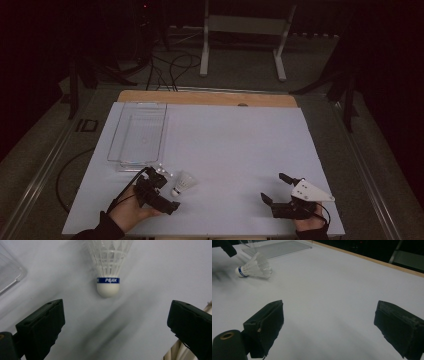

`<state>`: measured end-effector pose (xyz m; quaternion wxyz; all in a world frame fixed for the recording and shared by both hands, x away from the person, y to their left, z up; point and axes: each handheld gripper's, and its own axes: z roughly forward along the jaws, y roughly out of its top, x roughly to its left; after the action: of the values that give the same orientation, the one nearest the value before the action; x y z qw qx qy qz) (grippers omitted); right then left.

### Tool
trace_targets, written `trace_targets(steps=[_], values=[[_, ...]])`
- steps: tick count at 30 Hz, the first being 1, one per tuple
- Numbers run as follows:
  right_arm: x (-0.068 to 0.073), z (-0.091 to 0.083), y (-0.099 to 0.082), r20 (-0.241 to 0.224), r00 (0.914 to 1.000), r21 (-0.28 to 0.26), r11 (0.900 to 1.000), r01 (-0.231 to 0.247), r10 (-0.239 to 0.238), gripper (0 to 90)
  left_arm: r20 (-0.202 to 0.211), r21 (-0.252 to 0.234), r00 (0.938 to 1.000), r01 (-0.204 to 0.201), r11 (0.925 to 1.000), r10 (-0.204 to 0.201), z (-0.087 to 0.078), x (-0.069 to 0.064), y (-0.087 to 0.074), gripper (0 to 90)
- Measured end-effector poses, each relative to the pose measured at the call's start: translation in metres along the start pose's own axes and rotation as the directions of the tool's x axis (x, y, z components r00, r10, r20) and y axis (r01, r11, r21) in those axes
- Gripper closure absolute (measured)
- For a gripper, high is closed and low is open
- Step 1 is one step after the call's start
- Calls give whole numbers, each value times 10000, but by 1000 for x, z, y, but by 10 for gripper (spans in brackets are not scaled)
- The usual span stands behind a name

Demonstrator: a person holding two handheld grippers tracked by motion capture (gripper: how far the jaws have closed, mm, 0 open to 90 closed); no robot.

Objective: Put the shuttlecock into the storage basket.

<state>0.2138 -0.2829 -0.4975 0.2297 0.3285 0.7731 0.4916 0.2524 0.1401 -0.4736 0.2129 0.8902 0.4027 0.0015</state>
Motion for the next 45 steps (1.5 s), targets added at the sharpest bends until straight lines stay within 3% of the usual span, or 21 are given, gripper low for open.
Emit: trace_targets(steps=[8,11,16,23,28,34,38,45], values=[[0,0,0,-19,10000,-1,10000,-26,26,89,136,189,9998,-162,9997,160,4,2,6,72],[0,0,0,-33,10000,4,10000,-34,34,89,69,287,9996,-267,9992,265,6,2,9,155],[0,0,0,-42,10000,-5,10000,-44,44,89,-21,509,9992,-396,9979,398,10,1,13,182],[-1,0,0,-91,9999,-8,10000,-62,62,89,88,562,9981,-610,9966,606,16,2,18,288],[-1,0,0,-117,9999,-3,10000,-70,70,89,-15,613,9973,-737,9954,739,18,2,20,397],[-1,0,0,-112,9999,-8,10000,-68,68,89,-176,852,9951,-953,9918,972,22,1,23,438],[-1,0,0,-132,9999,5,10000,-78,78,90,-218,1014,9935,-1092,9888,1119,25,-1,25,532],[-1,0,0,-116,9999,20,10000,-69,69,90,-307,1168,9927,-1126,9867,1169,28,-1,26,609]])
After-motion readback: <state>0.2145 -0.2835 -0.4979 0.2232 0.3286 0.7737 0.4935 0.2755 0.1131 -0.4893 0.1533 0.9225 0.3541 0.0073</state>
